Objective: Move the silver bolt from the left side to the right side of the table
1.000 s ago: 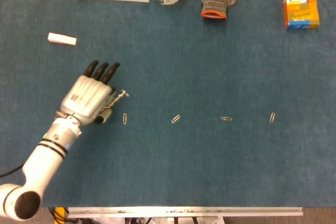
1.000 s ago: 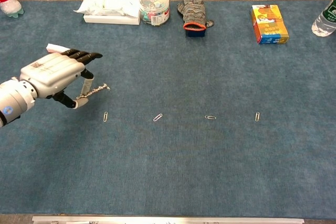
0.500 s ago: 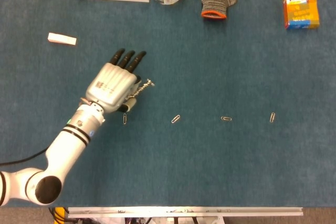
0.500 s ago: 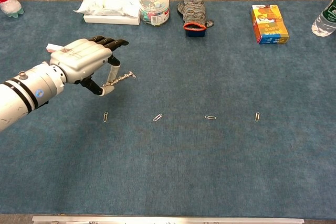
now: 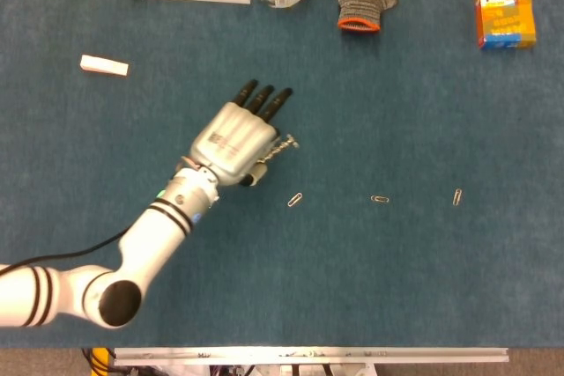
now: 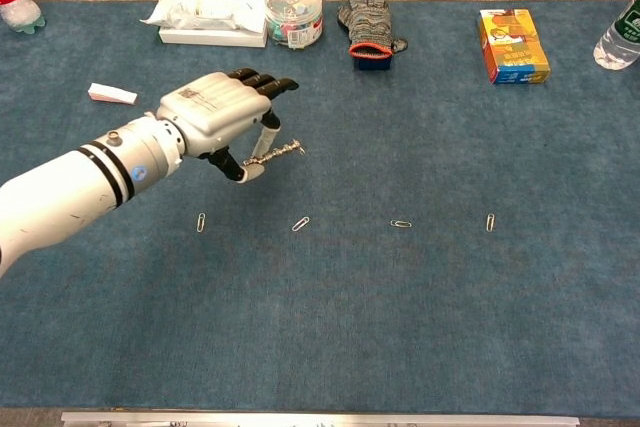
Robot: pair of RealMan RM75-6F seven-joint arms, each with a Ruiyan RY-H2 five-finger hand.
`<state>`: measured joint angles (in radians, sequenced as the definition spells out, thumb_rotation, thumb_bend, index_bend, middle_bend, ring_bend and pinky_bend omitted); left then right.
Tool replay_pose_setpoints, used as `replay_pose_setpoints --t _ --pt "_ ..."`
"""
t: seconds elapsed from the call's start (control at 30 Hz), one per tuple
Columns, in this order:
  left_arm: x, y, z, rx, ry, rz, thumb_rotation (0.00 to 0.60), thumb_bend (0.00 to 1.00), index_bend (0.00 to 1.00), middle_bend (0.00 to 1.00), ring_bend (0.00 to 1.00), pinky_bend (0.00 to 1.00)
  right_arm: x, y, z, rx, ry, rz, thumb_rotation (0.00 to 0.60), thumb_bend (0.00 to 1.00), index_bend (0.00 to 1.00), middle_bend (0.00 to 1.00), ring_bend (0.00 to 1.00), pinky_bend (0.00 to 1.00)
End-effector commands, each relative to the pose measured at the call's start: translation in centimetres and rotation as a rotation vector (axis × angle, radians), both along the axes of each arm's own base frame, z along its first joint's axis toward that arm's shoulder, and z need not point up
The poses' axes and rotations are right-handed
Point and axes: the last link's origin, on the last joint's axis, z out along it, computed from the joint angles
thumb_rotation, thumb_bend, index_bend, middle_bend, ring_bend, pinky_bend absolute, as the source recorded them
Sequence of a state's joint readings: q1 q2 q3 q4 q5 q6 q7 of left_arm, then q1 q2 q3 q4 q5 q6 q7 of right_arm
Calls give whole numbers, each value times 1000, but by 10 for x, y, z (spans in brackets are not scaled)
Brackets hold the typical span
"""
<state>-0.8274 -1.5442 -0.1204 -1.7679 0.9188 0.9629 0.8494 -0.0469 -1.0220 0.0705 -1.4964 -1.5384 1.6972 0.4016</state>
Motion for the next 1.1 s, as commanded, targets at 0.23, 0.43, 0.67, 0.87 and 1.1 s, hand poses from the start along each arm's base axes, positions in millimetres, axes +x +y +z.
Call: replay_pose_setpoints --t 0.23,0.43,0.67,0.87,1.1 --pt "25 5 -30 -42 3 -28 600 340 642 0 0 18 -11 14 9 -43 -18 -33 600 214 153 23 58 361" --pt "34 12 -44 -49 2 -20 600 340 643 0 0 18 -13 16 11 -55 -27 -35 600 214 153 25 58 361" --pt "40 26 -46 -18 -15 15 600 340 546 0 0 18 -11 14 10 -39 -24 -23 600 214 153 27 58 361" --pt "38 29 -41 11 -20 35 600 339 200 0 0 18 -9 11 7 -25 -17 -13 600 214 153 27 58 361" --pt "28 24 -22 39 -34 52 600 279 99 0 0 18 -7 7 3 -5 -8 -12 600 214 152 27 58 361"
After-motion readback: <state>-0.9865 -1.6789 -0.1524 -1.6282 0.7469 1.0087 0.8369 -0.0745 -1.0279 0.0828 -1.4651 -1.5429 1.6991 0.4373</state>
